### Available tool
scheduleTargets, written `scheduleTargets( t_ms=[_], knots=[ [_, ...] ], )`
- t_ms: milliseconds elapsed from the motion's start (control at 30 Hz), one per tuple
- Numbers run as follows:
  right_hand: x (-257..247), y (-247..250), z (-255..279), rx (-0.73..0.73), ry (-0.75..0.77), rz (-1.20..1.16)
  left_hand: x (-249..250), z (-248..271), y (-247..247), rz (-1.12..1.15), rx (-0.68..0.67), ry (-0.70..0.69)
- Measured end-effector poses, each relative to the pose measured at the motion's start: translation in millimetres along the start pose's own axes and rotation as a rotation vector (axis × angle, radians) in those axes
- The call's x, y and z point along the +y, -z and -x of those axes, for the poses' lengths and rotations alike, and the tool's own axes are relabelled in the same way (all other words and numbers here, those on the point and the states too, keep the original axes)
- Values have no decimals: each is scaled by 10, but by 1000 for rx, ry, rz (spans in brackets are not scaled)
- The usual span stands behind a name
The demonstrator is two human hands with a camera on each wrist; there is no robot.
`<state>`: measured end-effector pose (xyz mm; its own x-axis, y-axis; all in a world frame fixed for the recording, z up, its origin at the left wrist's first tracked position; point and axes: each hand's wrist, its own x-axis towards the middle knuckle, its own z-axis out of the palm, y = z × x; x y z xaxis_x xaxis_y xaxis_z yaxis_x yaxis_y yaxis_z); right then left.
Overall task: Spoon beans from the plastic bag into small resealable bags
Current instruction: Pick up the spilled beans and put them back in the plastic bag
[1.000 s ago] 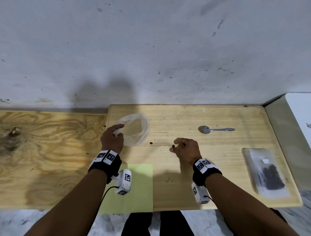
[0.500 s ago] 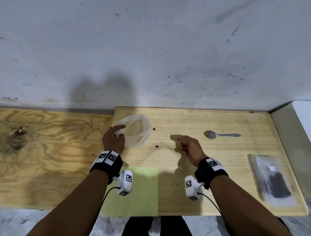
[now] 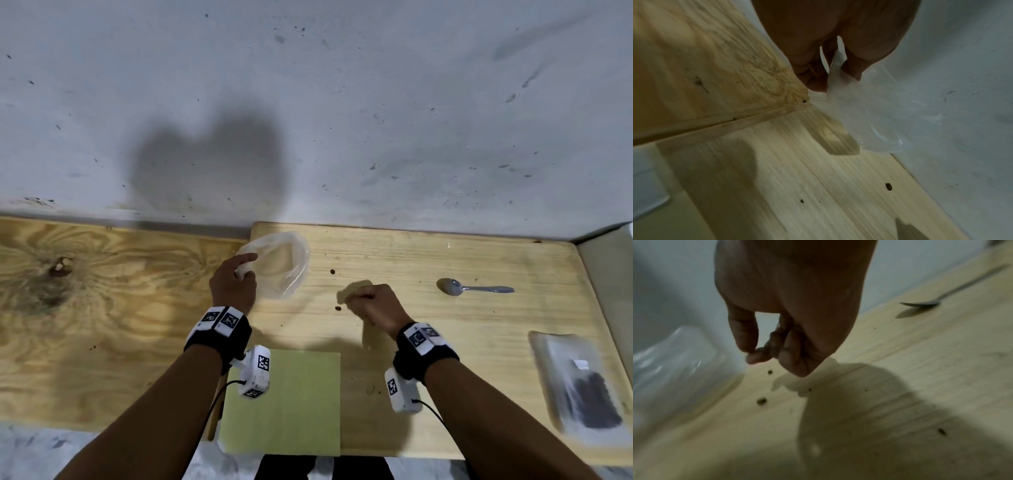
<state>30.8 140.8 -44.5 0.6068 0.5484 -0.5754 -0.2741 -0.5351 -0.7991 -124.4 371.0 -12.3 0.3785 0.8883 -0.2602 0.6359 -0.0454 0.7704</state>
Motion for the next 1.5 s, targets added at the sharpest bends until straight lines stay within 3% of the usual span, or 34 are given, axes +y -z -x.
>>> scheduleTargets(
  t_ms=[333,467,533,633,733,833,1000,1133,1267,1500],
  knots=[
    [193,-248,-32,103,184,352,-18,-1,4,29,-15,-6],
    [143,-230,6,48,283,577,-14,31,-10,23,-14,-1],
    [106,-244,53,30,327,574,-24,38,-17,23,-10,-6],
    [89,-213,73,54,184,35,-14,49,-21,21,-9,-11],
    [23,-49,83,-127,-102,-668,6,64,-16,24,-4,-7],
    [-53,84,49,-175,-169,-926,20,76,-16,2,-3,-16],
    [-162,78,-100,-36,-219,-549,14,98,-6,4,-2,4],
    [-246,-38,-257,180,-36,-163,-40,60,11,1,6,24],
    [-166,-180,-480,206,91,166,-104,3,-1,-4,20,13],
    [-119,-364,-607,220,178,328,-172,-133,-16,-7,9,9]
  ],
)
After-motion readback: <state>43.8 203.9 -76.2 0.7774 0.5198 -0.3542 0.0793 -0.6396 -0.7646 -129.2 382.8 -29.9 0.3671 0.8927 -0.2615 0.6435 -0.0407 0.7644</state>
